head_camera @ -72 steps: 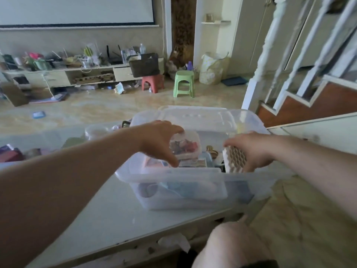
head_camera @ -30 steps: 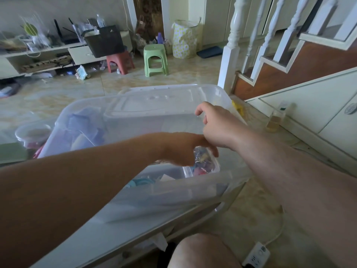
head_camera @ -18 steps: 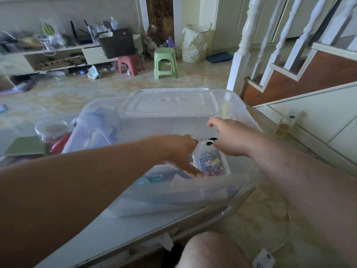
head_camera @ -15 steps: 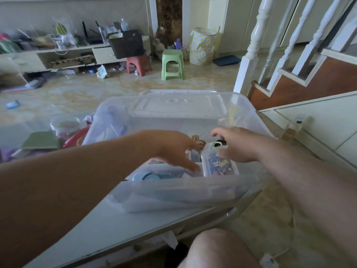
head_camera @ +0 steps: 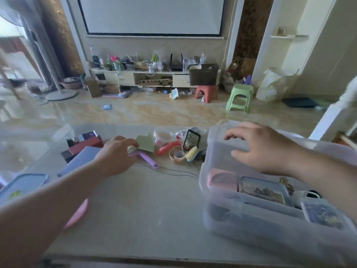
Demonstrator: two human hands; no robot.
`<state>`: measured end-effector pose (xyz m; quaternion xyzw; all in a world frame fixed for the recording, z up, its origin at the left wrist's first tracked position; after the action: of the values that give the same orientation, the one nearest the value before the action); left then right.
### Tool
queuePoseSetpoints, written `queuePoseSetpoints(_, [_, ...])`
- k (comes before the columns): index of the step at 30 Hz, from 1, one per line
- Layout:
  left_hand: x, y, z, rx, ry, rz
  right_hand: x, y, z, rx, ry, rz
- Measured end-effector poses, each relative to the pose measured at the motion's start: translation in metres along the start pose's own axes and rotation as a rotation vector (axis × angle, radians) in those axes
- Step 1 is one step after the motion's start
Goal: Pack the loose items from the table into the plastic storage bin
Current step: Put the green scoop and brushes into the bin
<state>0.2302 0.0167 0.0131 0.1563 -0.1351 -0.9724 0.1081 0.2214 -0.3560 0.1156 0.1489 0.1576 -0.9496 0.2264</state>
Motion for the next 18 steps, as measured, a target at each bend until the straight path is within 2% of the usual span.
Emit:
queuePoseSetpoints(3, [0.005,-0.030,-0.042,-0.007,-0.126,0.027,-0.055,-0.074,-0.059,-0.024,-0.050,0.094])
queuePoseSetpoints(7, [-0.008,-0.045,-0.082,-0.058,-0.169,-0.006,-0.119,-0.128,-0.155,0.192,-0.264,0.131])
queuePoseSetpoints(10, [-0.041,-0.061,-0.097,-0.103,-0.125,-0.016,-0.151,-0.139,-0.225,0.316,-0.397,0.062])
queuePoseSetpoints(15, [-0.109,-0.065,-0.118,-0.074,-0.089,-0.094,-0.166,-0.140,-0.324,0.331,-0.464,-0.044])
queuePoseSetpoints(18, [-0.129,-0.061,-0.146,-0.039,-0.136,-0.123,-0.162,-0.132,-0.347,0.334,-0.455,-0.065])
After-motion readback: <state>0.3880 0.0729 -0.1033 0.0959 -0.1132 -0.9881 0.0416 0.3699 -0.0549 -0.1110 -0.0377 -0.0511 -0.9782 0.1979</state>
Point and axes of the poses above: each hand's wrist, its own x-axis away from the middle knuckle, its own z-axis out of the back of the hand, y = z × x, the point moved 5 cm from there along -x, towards the middle knuckle, and after that the axes turned 14 degrees about y, right-handed, at the moved point
